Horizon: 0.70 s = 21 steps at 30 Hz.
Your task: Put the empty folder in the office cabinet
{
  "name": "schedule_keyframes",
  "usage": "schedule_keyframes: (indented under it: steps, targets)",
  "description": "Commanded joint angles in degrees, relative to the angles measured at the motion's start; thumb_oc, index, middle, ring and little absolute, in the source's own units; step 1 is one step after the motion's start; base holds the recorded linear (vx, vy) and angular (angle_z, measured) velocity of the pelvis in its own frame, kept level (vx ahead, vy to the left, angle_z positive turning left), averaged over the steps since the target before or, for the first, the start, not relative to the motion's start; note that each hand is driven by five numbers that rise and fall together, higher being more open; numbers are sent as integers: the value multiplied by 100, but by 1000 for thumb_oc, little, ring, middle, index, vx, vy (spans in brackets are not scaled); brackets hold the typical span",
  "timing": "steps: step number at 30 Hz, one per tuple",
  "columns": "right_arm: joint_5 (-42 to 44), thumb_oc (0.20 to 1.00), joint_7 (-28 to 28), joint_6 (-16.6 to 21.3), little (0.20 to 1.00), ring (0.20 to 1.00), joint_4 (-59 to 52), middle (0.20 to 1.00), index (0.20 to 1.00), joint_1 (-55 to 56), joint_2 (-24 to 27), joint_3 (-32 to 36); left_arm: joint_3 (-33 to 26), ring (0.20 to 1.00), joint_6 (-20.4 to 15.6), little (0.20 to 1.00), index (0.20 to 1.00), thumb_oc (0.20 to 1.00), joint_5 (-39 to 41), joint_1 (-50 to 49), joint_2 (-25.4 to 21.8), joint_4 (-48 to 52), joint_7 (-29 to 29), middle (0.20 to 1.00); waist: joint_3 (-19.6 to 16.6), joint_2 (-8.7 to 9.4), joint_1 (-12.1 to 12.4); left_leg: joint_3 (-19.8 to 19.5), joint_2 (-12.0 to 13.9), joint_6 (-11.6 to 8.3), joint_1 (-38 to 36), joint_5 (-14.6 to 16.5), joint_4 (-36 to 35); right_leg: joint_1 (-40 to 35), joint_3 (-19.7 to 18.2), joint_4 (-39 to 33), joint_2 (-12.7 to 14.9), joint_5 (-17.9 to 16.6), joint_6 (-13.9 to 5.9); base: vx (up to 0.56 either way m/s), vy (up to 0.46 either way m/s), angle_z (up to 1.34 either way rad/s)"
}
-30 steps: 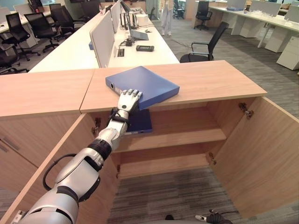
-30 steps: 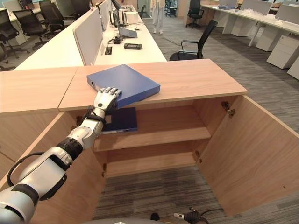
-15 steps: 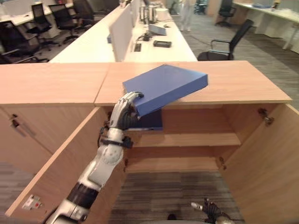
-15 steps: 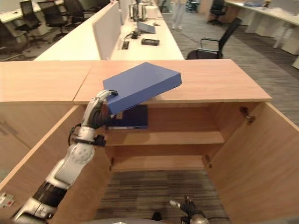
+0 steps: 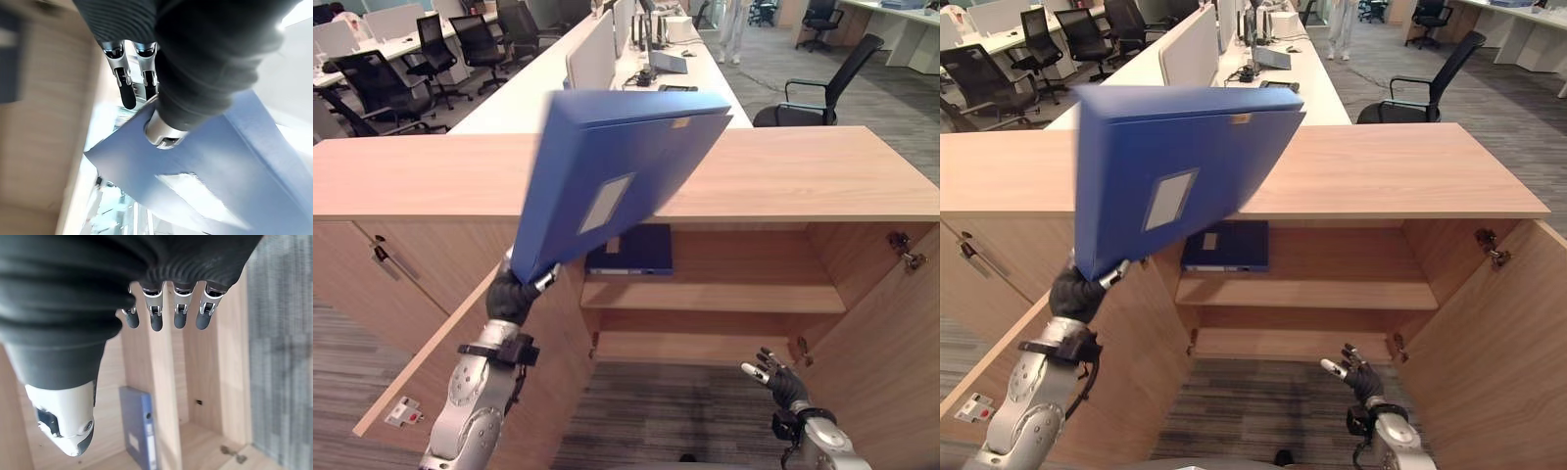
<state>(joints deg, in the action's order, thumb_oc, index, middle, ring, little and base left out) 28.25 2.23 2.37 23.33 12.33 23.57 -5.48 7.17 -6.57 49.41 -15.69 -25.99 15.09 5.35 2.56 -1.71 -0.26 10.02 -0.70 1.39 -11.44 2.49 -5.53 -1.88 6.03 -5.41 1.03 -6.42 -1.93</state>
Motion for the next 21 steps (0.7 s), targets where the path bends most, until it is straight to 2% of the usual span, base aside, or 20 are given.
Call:
schedule_keyframes:
  steps: [1, 10, 16, 19, 21]
  targets:
    - [324, 1000, 45, 381, 1000, 1000, -337, 1000, 1000, -179, -48, 247, 102, 200, 256, 200, 200, 200, 202, -251, -255, -364, 60, 200, -14, 302, -113, -543, -155, 12, 28, 283, 53, -466, 170, 41, 246, 328, -513, 0, 0, 0]
    - [443, 1000, -97, 459, 1000, 1000, -705, 1000, 1000, -90, -144, 754, -75, 200, 376, 200, 200, 200, 230, -339, 32, -402, 107, 200, 1, 305, -99, -583, -160, 29, 38, 298, 53, -470, 180, 41, 253, 347, -506, 0, 0, 0]
    - [222, 1000, -390, 494, 1000, 1000, -954, 1000, 1000, -167, -129, 1202, -281, 200, 425, 200, 200, 200, -111, -381, 161, -446, 32, 200, 20, 301, -82, -599, -161, 41, 44, 315, 53, -477, 196, 41, 255, 374, -497, 0, 0, 0]
    - [74, 1000, -473, 534, 1000, 1000, -1200, 1000, 1000, -166, -107, 1360, -368, 200, 431, 200, 200, 200, -284, -428, 188, -428, 27, 200, 29, 295, -70, -607, -165, 46, 45, 322, 53, -480, 198, 41, 255, 374, -496, 0, 0, 0]
    - [-603, 1000, -412, 587, 1000, 1000, -1937, 1000, 1000, -123, 118, 1567, -519, 200, 401, 200, 200, 200, -662, -457, 217, -372, 115, 200, 45, 293, -57, -614, -169, 55, 45, 337, 53, -483, 202, 41, 255, 384, -494, 0, 0, 0]
